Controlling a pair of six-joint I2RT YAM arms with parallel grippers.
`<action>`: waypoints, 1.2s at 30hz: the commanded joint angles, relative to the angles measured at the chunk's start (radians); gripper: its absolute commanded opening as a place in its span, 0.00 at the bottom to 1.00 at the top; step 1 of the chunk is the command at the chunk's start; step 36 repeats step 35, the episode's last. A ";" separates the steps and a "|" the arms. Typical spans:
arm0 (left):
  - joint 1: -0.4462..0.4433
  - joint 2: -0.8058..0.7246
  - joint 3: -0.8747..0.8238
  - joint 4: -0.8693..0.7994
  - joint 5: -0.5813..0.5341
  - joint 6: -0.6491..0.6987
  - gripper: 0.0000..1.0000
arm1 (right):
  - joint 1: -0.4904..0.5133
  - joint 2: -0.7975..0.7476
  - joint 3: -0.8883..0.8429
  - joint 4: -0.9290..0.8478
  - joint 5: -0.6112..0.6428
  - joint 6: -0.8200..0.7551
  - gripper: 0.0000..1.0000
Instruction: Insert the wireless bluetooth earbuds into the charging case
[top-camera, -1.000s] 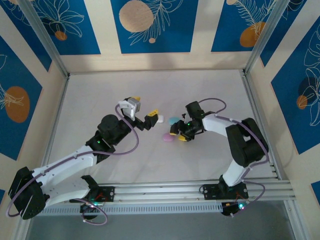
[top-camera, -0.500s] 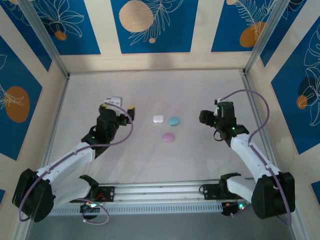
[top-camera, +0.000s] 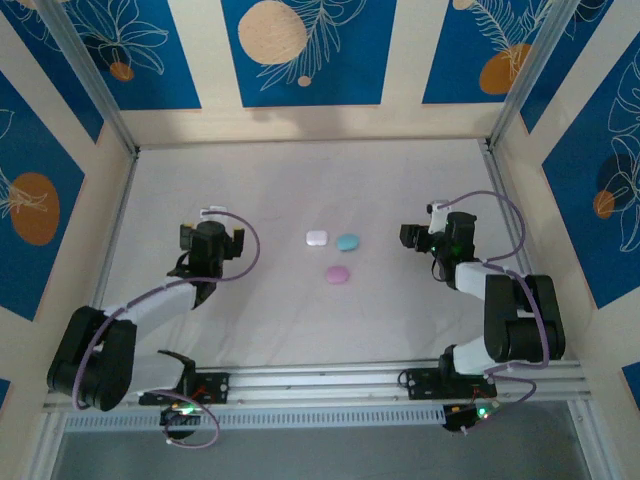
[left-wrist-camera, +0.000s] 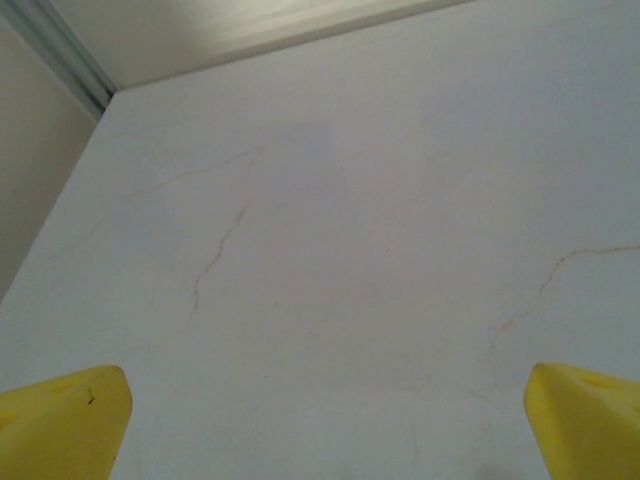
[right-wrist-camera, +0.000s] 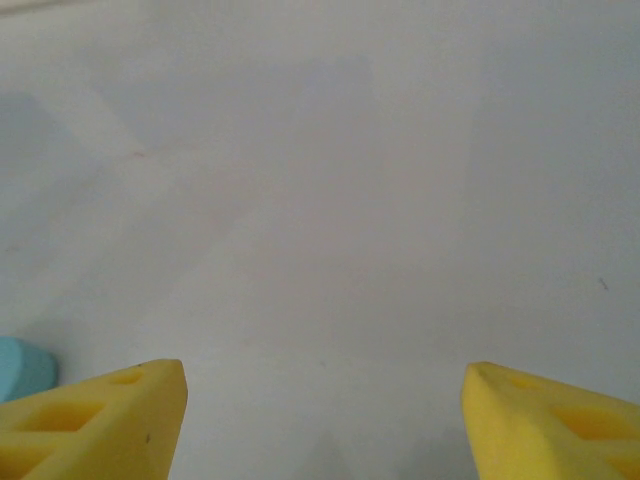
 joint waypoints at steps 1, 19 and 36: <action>0.035 0.046 -0.045 0.188 0.018 0.062 1.00 | 0.004 0.042 -0.095 0.312 -0.074 -0.050 0.75; 0.274 0.280 -0.173 0.642 0.283 -0.021 1.00 | 0.029 0.057 -0.063 0.258 0.121 -0.005 0.99; 0.265 0.278 -0.139 0.572 0.407 0.034 1.00 | 0.029 0.057 -0.061 0.257 0.116 -0.004 0.99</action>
